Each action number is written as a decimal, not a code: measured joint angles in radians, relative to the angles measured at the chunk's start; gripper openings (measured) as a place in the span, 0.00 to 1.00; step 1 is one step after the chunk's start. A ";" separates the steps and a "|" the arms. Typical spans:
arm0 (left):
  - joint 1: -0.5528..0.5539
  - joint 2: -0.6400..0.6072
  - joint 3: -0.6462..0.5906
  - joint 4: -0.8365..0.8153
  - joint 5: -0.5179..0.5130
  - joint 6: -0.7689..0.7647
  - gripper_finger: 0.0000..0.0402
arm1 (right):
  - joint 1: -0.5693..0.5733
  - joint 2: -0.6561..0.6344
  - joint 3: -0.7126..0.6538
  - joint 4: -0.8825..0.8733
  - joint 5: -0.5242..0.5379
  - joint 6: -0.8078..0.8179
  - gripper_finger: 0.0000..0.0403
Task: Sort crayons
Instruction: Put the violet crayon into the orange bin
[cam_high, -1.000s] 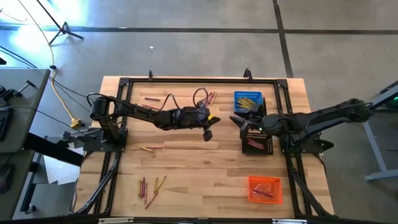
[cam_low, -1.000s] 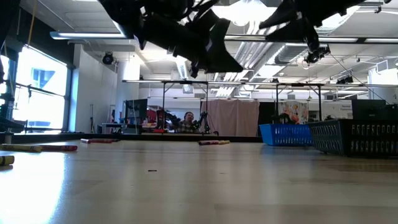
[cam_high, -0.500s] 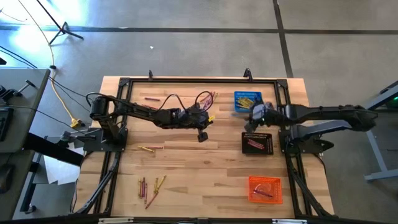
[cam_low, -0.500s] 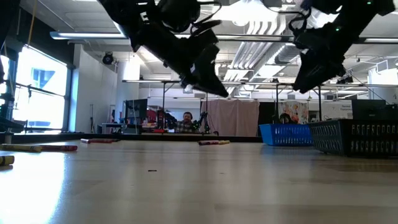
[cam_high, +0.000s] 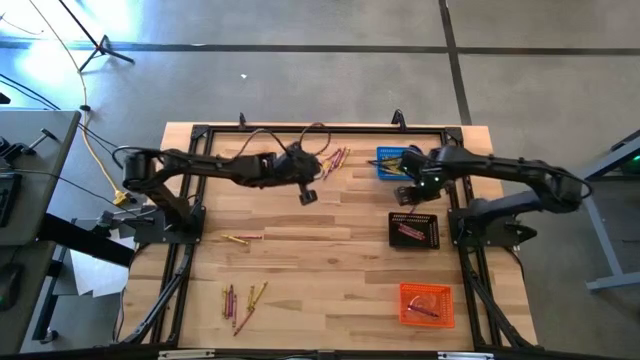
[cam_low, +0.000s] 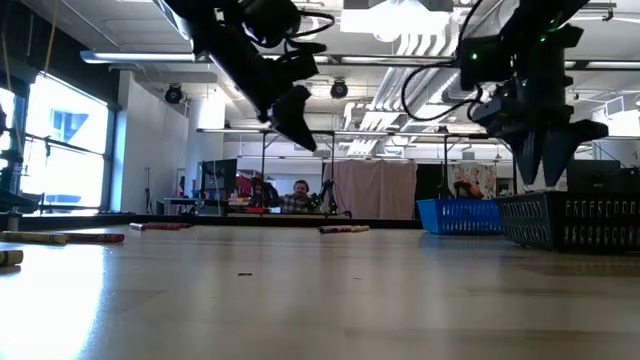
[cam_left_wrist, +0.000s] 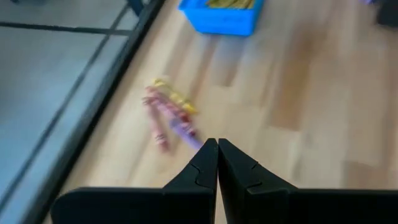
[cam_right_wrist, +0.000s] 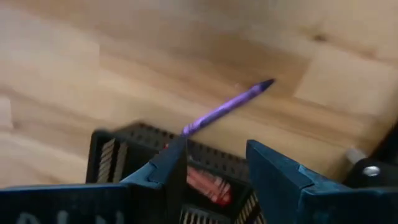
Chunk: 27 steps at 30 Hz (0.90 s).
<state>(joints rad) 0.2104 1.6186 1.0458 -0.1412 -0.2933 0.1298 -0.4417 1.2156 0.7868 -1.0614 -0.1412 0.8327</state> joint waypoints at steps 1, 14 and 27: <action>0.013 -0.015 -0.006 -0.002 -0.003 0.025 0.00 | -0.008 0.018 0.000 0.000 -0.022 -0.047 0.38; 0.225 -0.157 -0.158 0.080 0.123 0.016 0.00 | -0.048 0.176 0.001 -0.037 0.177 -1.185 0.38; 0.249 -0.165 -0.200 0.148 0.128 -0.021 0.00 | 0.026 0.327 0.001 0.119 0.215 -1.734 0.37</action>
<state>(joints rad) 0.4592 1.4536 0.8460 0.0063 -0.1654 0.1085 -0.4158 1.5429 0.7879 -0.9425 0.0738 -0.9016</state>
